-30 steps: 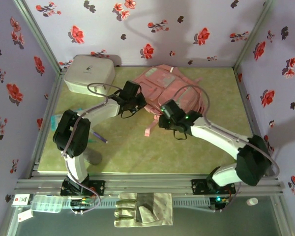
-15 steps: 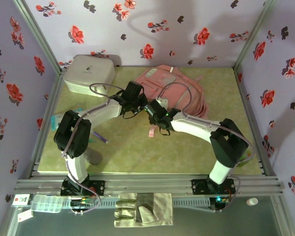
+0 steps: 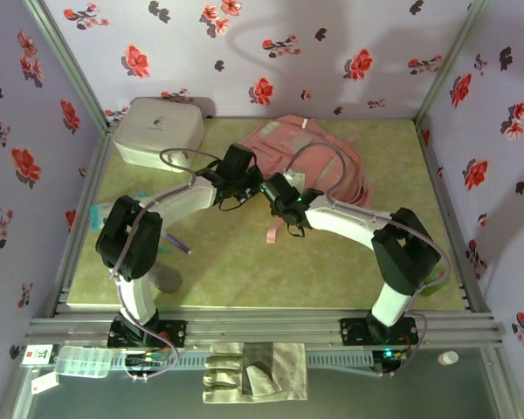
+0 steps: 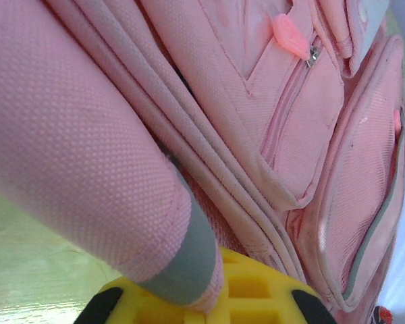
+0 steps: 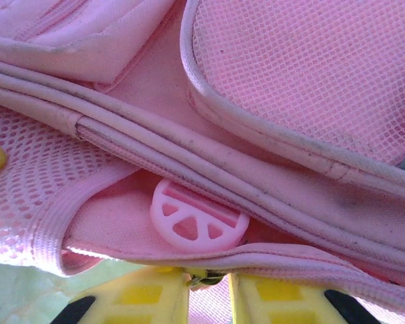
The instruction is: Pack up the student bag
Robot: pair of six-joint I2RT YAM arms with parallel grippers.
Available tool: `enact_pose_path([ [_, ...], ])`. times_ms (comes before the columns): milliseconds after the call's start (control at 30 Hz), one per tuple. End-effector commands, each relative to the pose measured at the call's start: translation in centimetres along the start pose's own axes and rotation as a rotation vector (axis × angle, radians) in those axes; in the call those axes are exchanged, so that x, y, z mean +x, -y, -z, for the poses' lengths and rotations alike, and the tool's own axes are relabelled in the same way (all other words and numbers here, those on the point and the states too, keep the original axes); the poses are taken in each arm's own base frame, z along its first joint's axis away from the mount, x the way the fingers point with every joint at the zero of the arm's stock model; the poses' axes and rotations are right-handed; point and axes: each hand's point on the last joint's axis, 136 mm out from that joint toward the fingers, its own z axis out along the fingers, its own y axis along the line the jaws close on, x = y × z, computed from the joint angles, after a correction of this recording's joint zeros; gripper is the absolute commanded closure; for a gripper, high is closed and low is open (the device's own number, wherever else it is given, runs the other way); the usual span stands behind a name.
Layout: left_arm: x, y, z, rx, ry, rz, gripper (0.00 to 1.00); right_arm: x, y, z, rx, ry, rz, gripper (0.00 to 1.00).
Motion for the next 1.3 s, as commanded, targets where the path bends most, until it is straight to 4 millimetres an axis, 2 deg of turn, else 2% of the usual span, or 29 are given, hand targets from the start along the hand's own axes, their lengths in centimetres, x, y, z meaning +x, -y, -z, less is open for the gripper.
enact_pose_path([
  [0, -0.5, 4.2, 1.8, 0.131, 0.013, -0.021, 1.0, -1.8, 0.5, -0.8, 0.041, 0.039, 0.001, 0.8],
  [233, -0.7, 4.1, 1.8, 0.127, 0.015, -0.025, 1.0, -1.3, 1.7, -0.6, 0.075, 0.032, 0.024, 0.9],
  [333, -1.2, 3.6, 1.6, 0.117, 0.022, -0.024, 1.0, -1.1, 2.5, 0.0, 0.082, 0.034, 0.029, 0.91],
  [700, -2.3, 0.7, 0.5, 0.041, 0.027, -0.044, 1.0, 2.6, 9.4, 1.5, 0.126, -0.035, -0.025, 0.9],
  [767, -2.3, 0.8, 0.4, 0.043, 0.027, -0.049, 1.0, 2.8, 9.3, 1.5, 0.107, -0.039, -0.019, 0.89],
  [967, -2.3, 1.8, 0.7, 0.074, 0.016, -0.055, 1.0, 1.9, 7.1, 0.4, 0.055, -0.049, 0.051, 0.84],
  [1167, -2.2, 2.0, 1.1, 0.083, 0.01, -0.063, 1.0, 1.7, 6.9, -0.2, 0.074, -0.052, 0.101, 0.81],
  [1267, -2.1, 2.1, 1.1, 0.086, 0.008, -0.068, 1.0, 1.9, 7.1, -0.4, 0.085, -0.058, 0.104, 0.84],
])
